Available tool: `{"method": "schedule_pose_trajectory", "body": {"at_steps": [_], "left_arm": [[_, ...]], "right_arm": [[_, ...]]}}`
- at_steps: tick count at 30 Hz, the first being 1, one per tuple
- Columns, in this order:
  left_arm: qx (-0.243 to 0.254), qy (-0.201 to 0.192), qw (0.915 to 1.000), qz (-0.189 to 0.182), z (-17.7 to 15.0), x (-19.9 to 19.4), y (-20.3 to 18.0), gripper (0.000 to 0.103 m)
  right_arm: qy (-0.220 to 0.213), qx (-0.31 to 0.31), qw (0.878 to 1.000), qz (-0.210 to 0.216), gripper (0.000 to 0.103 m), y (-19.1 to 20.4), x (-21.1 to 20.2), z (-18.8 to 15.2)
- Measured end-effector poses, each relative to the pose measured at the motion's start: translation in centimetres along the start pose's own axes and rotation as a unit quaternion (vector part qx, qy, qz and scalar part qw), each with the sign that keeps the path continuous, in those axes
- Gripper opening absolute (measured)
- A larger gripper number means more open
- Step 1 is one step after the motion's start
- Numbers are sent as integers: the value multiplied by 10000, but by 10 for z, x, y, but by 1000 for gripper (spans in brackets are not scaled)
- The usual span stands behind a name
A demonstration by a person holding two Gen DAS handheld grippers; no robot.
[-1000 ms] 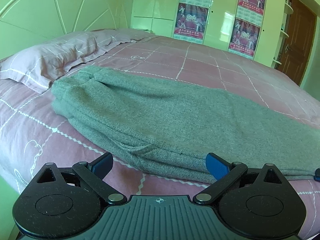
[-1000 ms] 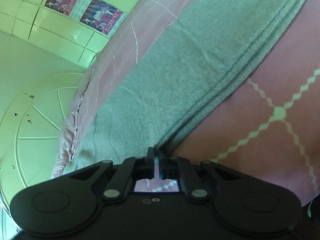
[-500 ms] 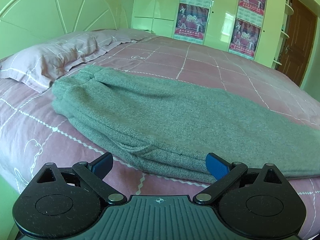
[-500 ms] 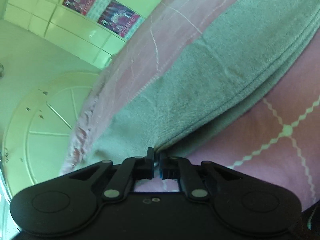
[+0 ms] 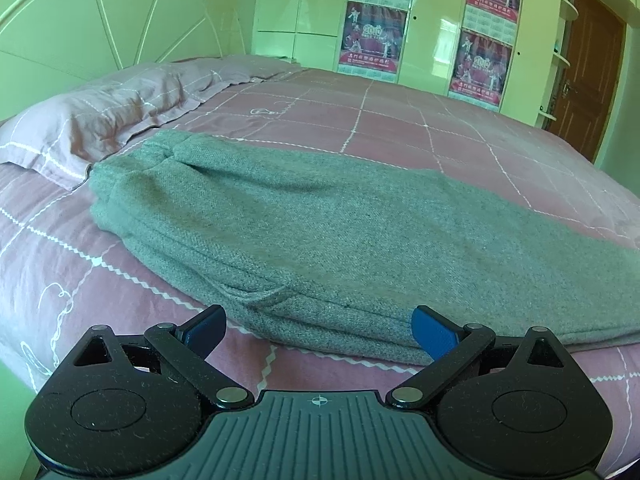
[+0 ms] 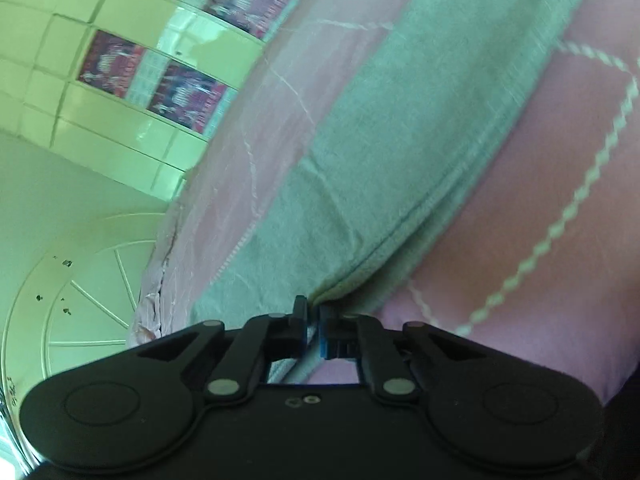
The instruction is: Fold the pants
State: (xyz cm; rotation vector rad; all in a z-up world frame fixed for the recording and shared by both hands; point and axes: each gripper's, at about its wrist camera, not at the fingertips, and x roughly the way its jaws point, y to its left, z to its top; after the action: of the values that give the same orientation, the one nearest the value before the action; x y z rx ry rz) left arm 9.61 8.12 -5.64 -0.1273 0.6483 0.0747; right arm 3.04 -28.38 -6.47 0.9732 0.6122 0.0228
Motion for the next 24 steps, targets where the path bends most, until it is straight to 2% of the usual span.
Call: {"method": "schedule_pose_trajectory", "body": {"at_steps": [2,3,6,8,10,13,15,18,20,22,24], "left_arm": [[-31,-4,10000,9,0,0,1,98],[-48,-1,10000,16,0,0,2,98],[-232,-176,9995,92,4,-6,11,98],[-471,-355,9978,312,11,-9,25,98],[-552,-406,9958,606,19,-7,40,98],[-860,-393,9926,767,33,3,71,98],[-1033,-386,9904,837,42,11,90,98],[-1189,-357,9879,934,52,18,113,98],[-1247,-316,9867,994,57,25,126,97],[-1327,-292,9848,1084,59,30,136,87],[-1494,-283,9815,1164,61,37,147,86]], "right_arm": [[213,-52,9986,-487,0,-3,12,-5],[352,63,9982,-486,0,-8,15,-7],[454,-26,9990,-45,9,7,5,-3],[623,-559,9963,180,10,35,4,-4],[808,-1163,9886,508,12,66,15,-7],[1098,-1964,9701,914,17,114,56,-6],[1359,-2452,9529,1154,21,143,93,-7],[1717,-2962,9309,1275,29,181,151,-6],[1859,-3253,9196,1181,30,197,178,-7],[1945,-3560,9075,1089,30,206,202,-8],[2018,-3814,8967,986,29,214,225,-8]]}}
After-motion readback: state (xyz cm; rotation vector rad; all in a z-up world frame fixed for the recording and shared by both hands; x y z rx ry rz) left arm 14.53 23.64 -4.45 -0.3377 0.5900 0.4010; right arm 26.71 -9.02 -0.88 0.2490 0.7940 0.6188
